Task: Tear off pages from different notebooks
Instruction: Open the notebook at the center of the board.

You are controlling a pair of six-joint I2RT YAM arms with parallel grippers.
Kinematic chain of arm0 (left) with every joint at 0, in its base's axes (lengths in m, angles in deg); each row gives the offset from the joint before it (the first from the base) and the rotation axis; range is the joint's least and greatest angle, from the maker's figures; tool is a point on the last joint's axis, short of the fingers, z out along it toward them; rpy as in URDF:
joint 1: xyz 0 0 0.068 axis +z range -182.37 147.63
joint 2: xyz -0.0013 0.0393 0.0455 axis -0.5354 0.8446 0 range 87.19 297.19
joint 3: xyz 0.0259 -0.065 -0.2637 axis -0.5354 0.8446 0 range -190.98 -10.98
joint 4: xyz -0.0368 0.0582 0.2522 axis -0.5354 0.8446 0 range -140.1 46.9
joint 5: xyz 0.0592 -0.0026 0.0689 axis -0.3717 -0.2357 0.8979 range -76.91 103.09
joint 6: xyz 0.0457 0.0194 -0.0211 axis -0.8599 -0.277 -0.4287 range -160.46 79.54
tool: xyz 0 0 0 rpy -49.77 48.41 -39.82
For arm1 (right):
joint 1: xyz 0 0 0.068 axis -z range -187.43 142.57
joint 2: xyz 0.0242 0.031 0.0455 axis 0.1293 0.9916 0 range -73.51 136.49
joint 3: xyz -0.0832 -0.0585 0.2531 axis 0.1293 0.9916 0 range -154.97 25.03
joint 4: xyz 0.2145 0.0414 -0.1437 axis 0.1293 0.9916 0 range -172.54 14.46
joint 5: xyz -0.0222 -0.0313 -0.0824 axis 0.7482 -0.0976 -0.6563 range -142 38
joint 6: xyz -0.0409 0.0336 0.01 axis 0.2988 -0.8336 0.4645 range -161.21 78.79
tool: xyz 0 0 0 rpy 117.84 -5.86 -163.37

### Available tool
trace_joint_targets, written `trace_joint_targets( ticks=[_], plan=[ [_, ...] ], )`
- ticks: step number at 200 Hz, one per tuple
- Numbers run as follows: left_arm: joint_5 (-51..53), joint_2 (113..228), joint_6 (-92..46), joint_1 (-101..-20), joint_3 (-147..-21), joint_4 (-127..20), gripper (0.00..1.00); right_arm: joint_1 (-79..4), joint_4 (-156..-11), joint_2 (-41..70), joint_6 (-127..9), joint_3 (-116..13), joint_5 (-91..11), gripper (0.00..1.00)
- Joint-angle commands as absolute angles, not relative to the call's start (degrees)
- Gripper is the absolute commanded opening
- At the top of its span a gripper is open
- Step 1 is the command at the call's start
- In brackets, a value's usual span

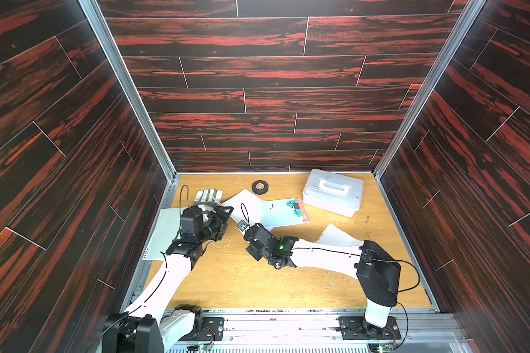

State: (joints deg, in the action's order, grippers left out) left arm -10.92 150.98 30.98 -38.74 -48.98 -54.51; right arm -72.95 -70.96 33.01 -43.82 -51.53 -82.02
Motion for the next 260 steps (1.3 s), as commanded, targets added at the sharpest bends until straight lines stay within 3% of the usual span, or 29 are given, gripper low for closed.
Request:
trace_joint_targets(
  ticks=[1,23,43,56,79,105,124,165,186,226,260],
  plan=[
    [-11.13,152.99,31.59,-39.5,-47.29,-57.74,0.73,-73.17,-70.6,33.48,-43.88,-53.74,-79.67,0.0],
    [-11.34,154.83,31.44,-39.76,-46.38,-59.01,0.48,-73.24,-70.62,32.52,-44.02,-54.17,-76.23,0.0],
    [-10.94,155.4,30.68,-39.82,-45.81,-58.05,0.12,-73.17,-71.37,31.32,-45.05,-53.9,-72.18,0.0],
    [-10.47,154.91,29.93,-39.84,-45.54,-56.63,0.0,-73.19,-71.29,30.77,-45.67,-53.9,-69.53,0.0],
    [-10.26,152.94,27.74,-39.84,-45.33,-53.54,0.0,-73.25,-70.59,29.36,-46.0,-53.91,-63.96,0.0],
    [-10.29,150.07,20.69,-39.48,-47.24,-43.29,0.0,-73.02,-69.4,26.26,-46.0,-53.83,-61.66,0.27],
    [-10.72,148.85,14.08,-39.23,-49.25,-33.18,0.0,-71.53,-70.26,22.34,-46.18,-52.99,-58.8,0.36],
    [-12.67,151.44,3.13,-38.48,-54.13,-14.42,0.0,-64.17,-76.62,16.21,-50.6,-49.47,-46.14,0.44],
    [-13.22,151.97,2.49,-38.5,-55.14,-13.96,0.0,-64.28,-75.72,18.7,-48.54,-50.18,-44.32,0.47],
    [-12.79,153.01,2.23,-38.39,-57.78,-15.28,0.0,-67.31,-73.83,23.43,-45.18,-51.34,-45.8,0.61],
    [-13.3,154.41,1.3,-38.16,-59.29,-14.96,0.0,-70.33,-74.03,26.07,-44.5,-51.48,-47.88,0.62]
  ],
)
